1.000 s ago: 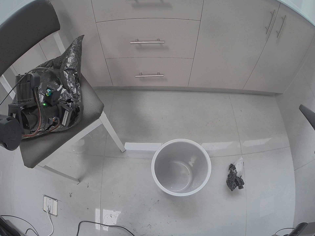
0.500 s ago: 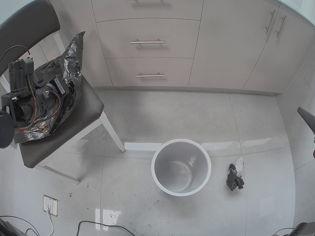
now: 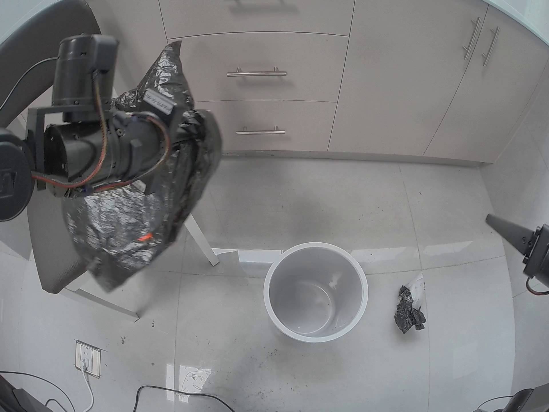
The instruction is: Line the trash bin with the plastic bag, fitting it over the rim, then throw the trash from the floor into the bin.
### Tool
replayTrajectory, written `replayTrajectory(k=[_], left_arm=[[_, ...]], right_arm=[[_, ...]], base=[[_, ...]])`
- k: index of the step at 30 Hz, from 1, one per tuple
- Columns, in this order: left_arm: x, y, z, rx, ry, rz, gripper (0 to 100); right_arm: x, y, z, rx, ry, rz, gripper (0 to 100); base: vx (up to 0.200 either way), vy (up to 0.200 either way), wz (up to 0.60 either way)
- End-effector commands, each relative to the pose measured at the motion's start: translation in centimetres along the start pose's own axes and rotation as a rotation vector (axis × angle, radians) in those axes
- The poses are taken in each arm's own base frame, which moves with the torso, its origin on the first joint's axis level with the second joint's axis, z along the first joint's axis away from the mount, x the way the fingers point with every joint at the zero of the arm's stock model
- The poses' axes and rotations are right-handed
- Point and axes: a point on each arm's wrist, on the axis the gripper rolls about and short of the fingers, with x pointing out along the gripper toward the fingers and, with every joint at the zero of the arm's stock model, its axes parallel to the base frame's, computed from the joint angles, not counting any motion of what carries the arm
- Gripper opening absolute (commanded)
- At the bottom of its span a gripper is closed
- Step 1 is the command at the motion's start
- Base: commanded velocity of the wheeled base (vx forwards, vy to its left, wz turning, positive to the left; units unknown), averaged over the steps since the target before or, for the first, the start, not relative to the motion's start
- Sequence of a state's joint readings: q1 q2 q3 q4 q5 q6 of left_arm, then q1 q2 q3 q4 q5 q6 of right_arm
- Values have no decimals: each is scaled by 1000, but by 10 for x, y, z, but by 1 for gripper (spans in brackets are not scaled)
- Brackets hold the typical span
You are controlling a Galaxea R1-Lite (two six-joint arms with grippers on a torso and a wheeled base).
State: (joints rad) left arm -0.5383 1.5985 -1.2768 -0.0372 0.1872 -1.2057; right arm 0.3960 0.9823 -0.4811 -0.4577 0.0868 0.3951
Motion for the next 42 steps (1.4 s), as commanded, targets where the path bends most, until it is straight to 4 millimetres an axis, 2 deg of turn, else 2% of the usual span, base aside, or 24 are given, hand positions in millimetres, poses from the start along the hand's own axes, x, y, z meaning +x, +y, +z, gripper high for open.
replayTrajectory(k=[1,4,6,13,14,16,19,22,24,26,30,35,42], left_arm=[[2,-35,-44,108,144,-65,0],[-13,-44,-50,126,174,-106,0],[-29,-52,-57,133,205,-151,0],[-49,-60,-65,148,248,-207,0],[-52,-61,-67,149,256,-216,0],[-55,-62,-70,154,270,-226,0],[-57,-62,-75,160,286,-228,0],[-58,-63,-77,161,292,-230,0],[-59,-63,-77,161,294,-233,0],[-59,-63,-77,162,295,-231,0],[-59,-61,-78,166,302,-230,0],[-57,-61,-89,210,330,-233,0],[-56,-59,-101,228,361,-228,0]], right_arm=[[37,17,-25,-92,195,33,0],[47,24,-40,-126,266,47,0],[59,27,-52,-151,322,45,0],[77,40,-71,-193,403,48,0],[79,41,-77,-217,423,50,100],[81,42,-81,-238,438,48,100],[99,44,-106,-319,512,13,100],[110,47,-110,-322,492,18,100],[128,54,-111,-308,420,40,100],[139,58,-111,-309,388,50,100],[151,64,-107,-319,360,61,100],[161,71,-88,-296,279,70,100],[172,69,-68,-278,208,49,100]], base=[[0,0,0],[0,0,0],[0,0,0],[0,0,0],[0,0,0],[0,0,0],[0,0,0],[0,0,0],[0,0,0],[0,0,0],[0,0,0],[0,0,0],[0,0,0]])
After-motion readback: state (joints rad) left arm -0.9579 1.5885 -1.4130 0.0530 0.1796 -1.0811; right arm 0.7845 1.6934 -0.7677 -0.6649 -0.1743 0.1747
